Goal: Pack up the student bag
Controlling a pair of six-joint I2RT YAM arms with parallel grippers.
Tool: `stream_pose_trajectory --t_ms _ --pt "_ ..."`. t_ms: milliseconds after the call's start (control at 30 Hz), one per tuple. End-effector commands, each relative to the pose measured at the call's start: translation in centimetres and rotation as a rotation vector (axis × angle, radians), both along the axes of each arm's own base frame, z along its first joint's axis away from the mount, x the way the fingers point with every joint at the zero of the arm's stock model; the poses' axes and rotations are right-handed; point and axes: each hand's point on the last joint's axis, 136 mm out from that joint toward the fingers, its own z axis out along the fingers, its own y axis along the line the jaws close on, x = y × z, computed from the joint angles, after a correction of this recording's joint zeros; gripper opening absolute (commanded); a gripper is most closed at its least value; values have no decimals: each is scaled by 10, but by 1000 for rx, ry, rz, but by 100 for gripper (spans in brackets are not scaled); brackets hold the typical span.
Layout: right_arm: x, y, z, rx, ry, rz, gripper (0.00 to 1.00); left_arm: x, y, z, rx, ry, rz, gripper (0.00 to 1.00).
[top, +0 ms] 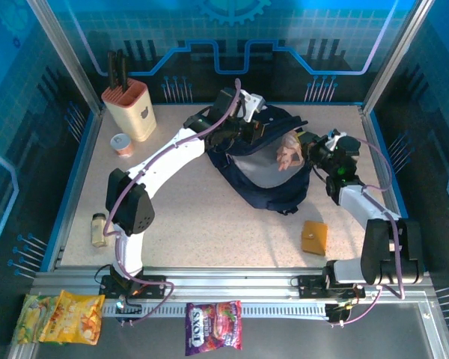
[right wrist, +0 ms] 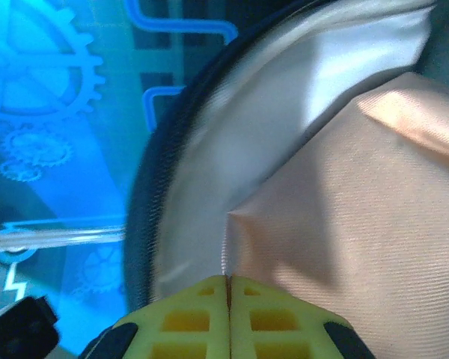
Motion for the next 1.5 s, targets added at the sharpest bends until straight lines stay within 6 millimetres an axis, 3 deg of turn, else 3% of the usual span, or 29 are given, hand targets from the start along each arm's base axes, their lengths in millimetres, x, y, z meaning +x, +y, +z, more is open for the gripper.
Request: stream_pose_trajectory --t_ms 0,100,167,367,500,700,867,1033,1200,1333,1467 --pt "-4 22 60 51 -151 88 2 5 12 67 -99 -144 59 0" --pt "-7 30 69 89 -163 114 2 11 18 71 -121 -142 93 0" --pt "-7 32 62 91 -143 116 2 13 21 76 -143 -144 102 0" --pt "4 22 6 89 -34 66 2 11 20 78 -161 -143 94 0" --pt "13 4 -24 81 -1 11 2 10 23 76 -155 -141 101 0" --pt "5 -26 -60 -6 86 -45 8 12 28 74 -151 -134 114 0" --pt "-15 -45 -84 -102 194 -42 22 15 26 62 -137 -107 111 0" --pt "-39 -56 -102 -84 303 -49 39 19 22 52 -122 -64 112 0" --pt "-61 -51 -107 -57 365 -15 58 24 16 42 -109 -26 101 0" --pt "-79 -45 -113 -34 397 2 63 26 13 37 -103 -14 98 0" --pt "-92 -44 -122 -139 398 40 69 30 10 32 -98 -5 96 0"
